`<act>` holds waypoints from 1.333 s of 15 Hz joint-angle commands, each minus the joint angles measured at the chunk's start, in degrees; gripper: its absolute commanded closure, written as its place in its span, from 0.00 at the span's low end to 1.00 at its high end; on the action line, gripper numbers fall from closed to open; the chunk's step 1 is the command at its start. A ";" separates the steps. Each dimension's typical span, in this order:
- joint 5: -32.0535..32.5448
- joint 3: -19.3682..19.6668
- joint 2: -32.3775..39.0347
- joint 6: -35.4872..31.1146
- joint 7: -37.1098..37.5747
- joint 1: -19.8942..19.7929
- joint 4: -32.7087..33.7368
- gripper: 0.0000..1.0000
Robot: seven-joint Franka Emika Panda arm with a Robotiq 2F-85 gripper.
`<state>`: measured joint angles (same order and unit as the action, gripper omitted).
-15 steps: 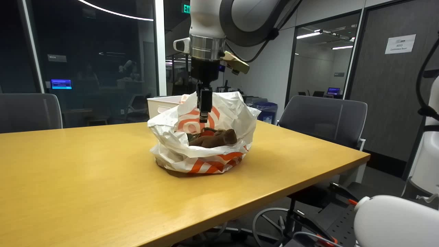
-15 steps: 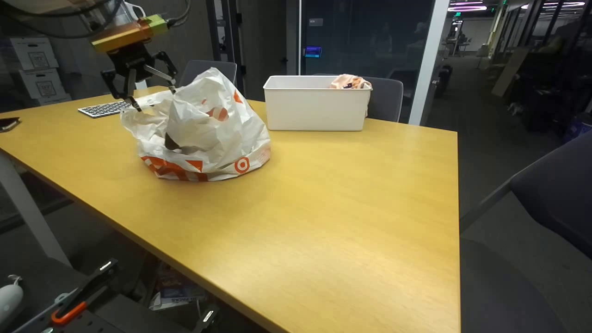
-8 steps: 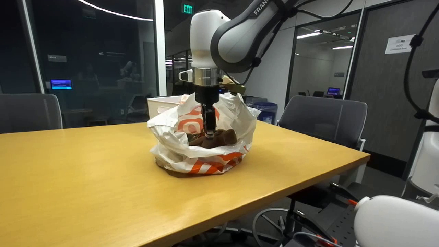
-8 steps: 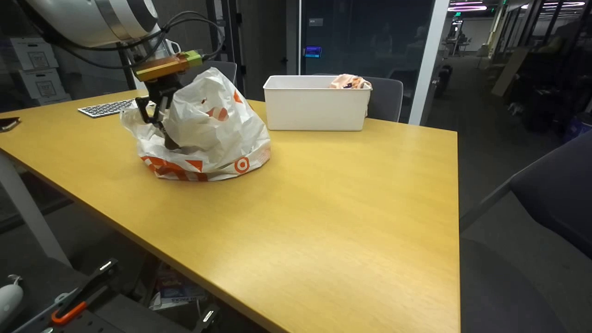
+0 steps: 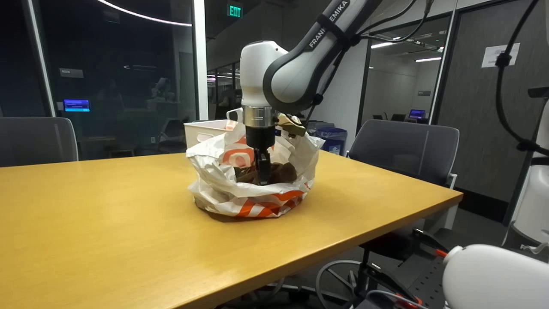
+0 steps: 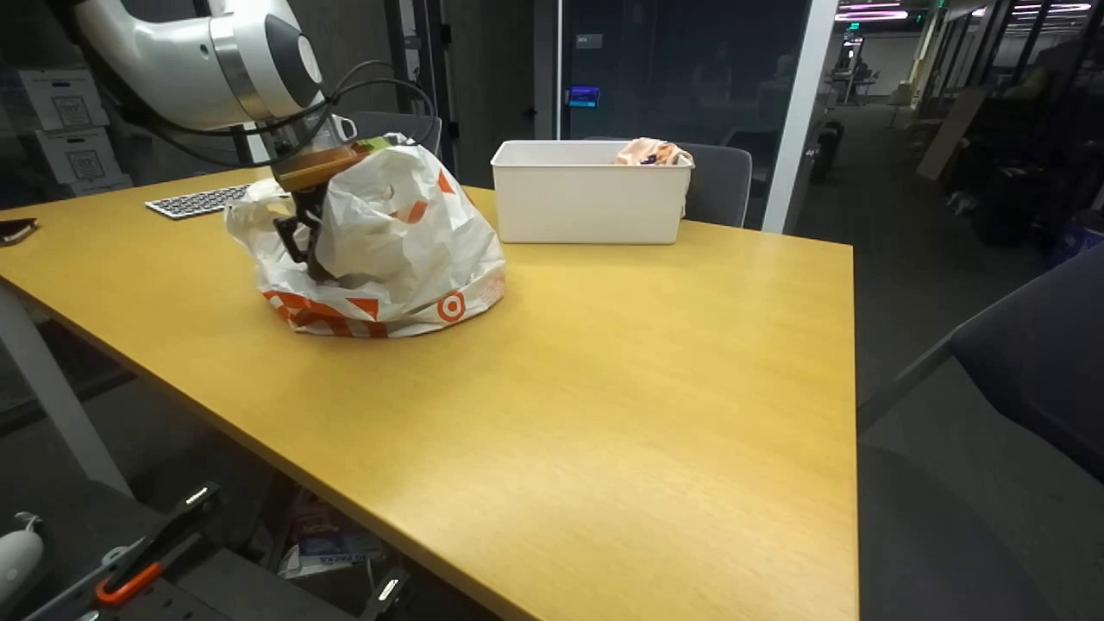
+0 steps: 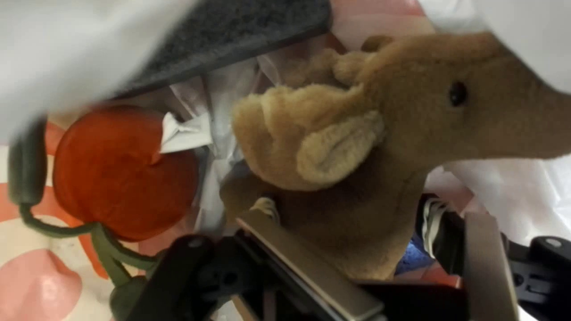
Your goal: Remove the moose, eraser and radish from the plastic bag and put them on the table.
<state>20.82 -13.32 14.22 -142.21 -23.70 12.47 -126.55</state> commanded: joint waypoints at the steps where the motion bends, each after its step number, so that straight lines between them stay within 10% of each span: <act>1: -1.31 -0.34 -0.35 -2.40 -1.38 -0.66 0.05 0.49; 7: -4.87 -1.51 -1.12 -3.51 -3.81 -1.16 -0.49 0.93; 18: -22.93 -2.45 -24.76 9.94 -12.88 -0.03 -5.62 0.92; 20: -17.59 -1.91 -30.36 11.02 -8.59 0.72 -7.38 0.93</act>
<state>0.48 -16.42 -6.31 -133.30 -34.36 11.71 -129.78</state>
